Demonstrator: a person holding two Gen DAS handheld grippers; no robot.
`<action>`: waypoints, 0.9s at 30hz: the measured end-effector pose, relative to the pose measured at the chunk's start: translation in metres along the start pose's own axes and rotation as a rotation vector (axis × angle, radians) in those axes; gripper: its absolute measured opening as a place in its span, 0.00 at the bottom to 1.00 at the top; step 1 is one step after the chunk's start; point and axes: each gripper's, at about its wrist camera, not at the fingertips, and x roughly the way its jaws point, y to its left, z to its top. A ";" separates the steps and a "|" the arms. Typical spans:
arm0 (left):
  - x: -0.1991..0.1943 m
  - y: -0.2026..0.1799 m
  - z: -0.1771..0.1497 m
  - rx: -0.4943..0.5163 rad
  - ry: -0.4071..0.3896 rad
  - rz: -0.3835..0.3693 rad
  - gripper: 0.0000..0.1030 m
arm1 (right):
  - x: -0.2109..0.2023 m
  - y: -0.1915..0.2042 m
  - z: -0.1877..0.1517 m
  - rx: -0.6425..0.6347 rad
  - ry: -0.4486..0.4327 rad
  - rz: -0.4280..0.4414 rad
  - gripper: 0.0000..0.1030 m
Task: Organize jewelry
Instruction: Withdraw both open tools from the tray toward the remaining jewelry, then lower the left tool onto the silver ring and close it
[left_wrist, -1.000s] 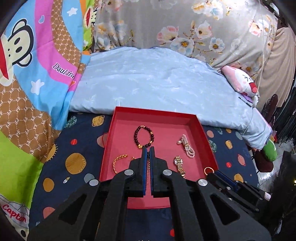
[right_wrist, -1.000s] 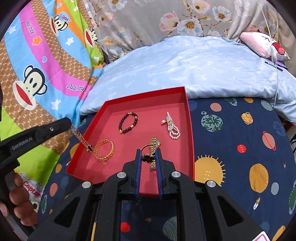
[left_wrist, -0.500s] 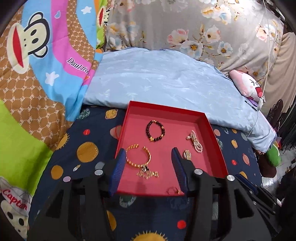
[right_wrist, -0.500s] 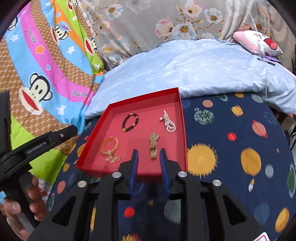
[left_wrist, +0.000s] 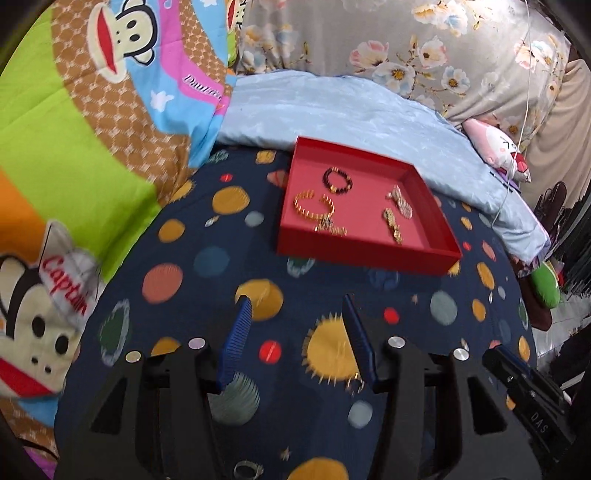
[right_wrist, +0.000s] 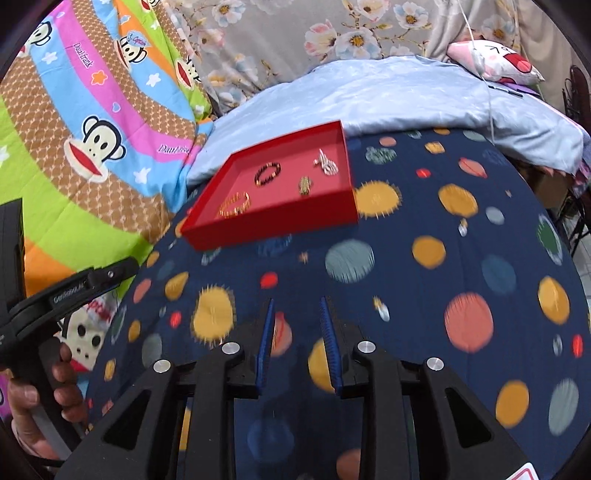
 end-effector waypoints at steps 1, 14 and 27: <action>-0.002 0.001 -0.005 0.002 0.007 0.005 0.48 | -0.002 -0.001 -0.005 0.003 0.004 0.000 0.24; -0.026 0.019 -0.085 0.045 0.095 0.058 0.55 | -0.024 0.006 -0.061 -0.041 0.053 -0.029 0.24; -0.021 0.035 -0.120 0.045 0.153 0.091 0.55 | -0.023 0.009 -0.089 -0.049 0.117 -0.030 0.24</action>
